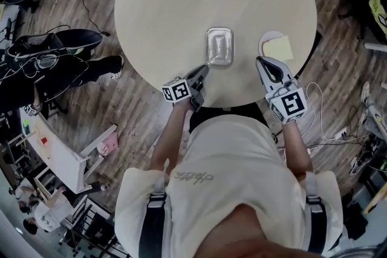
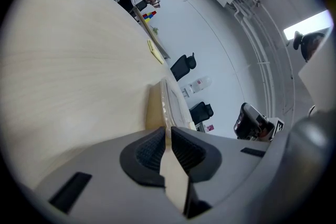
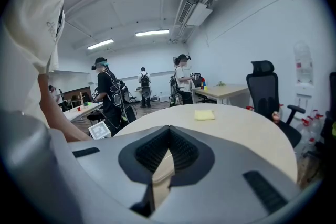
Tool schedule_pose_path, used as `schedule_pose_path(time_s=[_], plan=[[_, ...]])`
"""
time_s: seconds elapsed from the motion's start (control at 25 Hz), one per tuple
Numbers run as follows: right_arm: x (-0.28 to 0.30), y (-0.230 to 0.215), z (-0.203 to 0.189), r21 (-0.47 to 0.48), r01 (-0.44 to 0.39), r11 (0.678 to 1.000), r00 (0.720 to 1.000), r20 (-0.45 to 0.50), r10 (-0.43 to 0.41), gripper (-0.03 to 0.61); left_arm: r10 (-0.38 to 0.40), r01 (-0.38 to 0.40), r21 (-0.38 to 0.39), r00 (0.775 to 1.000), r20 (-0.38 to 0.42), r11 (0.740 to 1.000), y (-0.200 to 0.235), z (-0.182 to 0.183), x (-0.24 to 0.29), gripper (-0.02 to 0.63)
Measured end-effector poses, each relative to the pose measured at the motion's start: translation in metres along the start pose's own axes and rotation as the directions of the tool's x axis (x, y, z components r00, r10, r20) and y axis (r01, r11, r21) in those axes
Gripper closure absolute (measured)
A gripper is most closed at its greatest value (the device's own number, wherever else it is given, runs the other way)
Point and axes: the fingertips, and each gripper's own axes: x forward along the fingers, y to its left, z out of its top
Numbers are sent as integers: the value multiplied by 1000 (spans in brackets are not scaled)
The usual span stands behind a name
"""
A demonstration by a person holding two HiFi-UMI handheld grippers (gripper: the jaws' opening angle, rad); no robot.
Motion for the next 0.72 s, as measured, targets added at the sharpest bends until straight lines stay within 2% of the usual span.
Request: schedule_pose_path(time_s=[0.36,0.52,0.6,0.72], plan=[[-2,-5,-3,11,16,1000,1000,1,-16,571,-27,27,-56,1000,-5,998,3,0,1,592],[-4,-6,-5,15,18,1000,1000,0,-18,571,-19,19,-44,1000,3,999,10,0,-1,595],[-5,-5,-7,17,19,1000,1000,-3,-19,571,-43,43,-58,999,1,997,5,-1,0,597],[-6,-1,-7,15,16,1000,1000,-1,-16,571,-70,70,-40,998,8,997,-7,2,-1,597]])
